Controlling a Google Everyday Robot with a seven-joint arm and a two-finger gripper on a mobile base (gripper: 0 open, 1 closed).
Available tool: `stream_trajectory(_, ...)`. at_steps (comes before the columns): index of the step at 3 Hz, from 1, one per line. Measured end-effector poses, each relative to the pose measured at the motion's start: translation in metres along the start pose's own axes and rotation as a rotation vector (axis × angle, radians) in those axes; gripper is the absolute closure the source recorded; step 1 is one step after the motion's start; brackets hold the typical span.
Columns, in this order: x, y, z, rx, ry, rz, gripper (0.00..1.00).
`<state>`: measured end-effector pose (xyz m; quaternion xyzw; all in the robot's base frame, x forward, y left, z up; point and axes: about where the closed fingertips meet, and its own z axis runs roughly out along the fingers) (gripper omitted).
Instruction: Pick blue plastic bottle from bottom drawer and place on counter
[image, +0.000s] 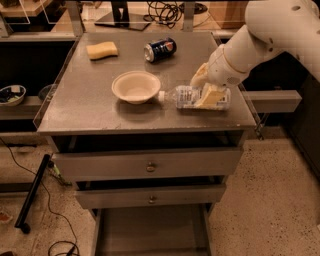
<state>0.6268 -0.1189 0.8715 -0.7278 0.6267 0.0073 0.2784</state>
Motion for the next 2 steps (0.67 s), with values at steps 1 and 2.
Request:
stream_trajectory(1,-0.0001,0.0,0.0001,0.0,0.0,0.0,0.0)
stream_trajectory(2,-0.0001,0.0,0.0001,0.0,0.0,0.0,0.0)
